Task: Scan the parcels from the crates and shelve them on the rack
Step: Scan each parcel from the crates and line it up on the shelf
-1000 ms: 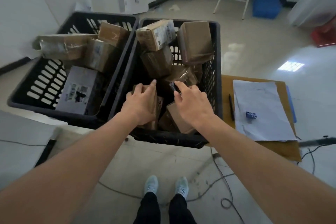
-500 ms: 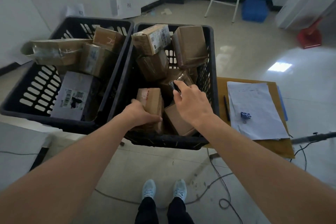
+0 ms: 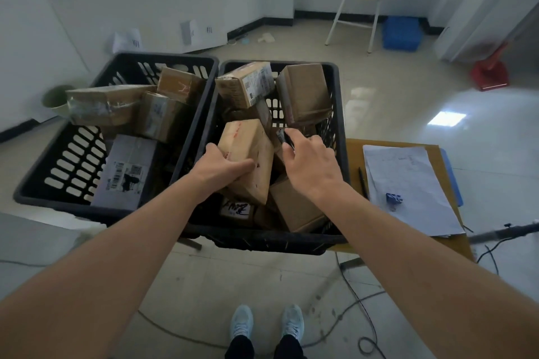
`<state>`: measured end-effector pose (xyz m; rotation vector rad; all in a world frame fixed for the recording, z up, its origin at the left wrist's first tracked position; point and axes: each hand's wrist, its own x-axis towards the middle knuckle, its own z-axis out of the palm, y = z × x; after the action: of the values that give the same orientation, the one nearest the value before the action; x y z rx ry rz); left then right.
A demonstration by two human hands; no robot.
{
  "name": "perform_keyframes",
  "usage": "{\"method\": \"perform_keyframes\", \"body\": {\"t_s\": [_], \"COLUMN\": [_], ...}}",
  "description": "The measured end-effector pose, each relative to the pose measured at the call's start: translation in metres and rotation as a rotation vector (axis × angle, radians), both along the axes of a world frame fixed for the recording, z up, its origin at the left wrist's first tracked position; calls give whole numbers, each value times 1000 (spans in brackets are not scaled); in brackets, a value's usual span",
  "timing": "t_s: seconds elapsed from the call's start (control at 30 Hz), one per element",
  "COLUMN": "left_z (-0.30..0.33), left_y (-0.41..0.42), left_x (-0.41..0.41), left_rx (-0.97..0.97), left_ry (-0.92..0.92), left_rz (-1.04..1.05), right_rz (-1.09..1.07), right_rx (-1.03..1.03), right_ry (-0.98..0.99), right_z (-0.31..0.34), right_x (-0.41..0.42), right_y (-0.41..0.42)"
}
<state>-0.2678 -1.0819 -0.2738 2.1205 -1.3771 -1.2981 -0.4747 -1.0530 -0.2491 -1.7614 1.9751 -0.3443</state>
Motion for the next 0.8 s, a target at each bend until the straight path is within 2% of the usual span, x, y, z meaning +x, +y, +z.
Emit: {"method": "perform_keyframes", "body": {"t_s": [0.13, 0.33, 0.5, 0.63, 0.8], "left_z": [18, 46, 53, 54, 54], "left_y": [-8, -10, -11, -11, -5], "left_x": [6, 15, 23, 32, 36], "left_rx": [-79, -206, -309, -301, -365], "left_ry": [30, -129, 36, 160, 92], "left_rz": [-25, -138, -133, -102, -241], "right_rz": [-20, -58, -131, -132, -121], "right_rx": [-23, -61, -58, -66, -17], "right_ry": [2, -14, -7, 29, 49], "right_z": [13, 25, 32, 31, 27], "right_x": [0, 3, 1, -2, -4], "right_y": [-8, -14, -20, -25, -25]}}
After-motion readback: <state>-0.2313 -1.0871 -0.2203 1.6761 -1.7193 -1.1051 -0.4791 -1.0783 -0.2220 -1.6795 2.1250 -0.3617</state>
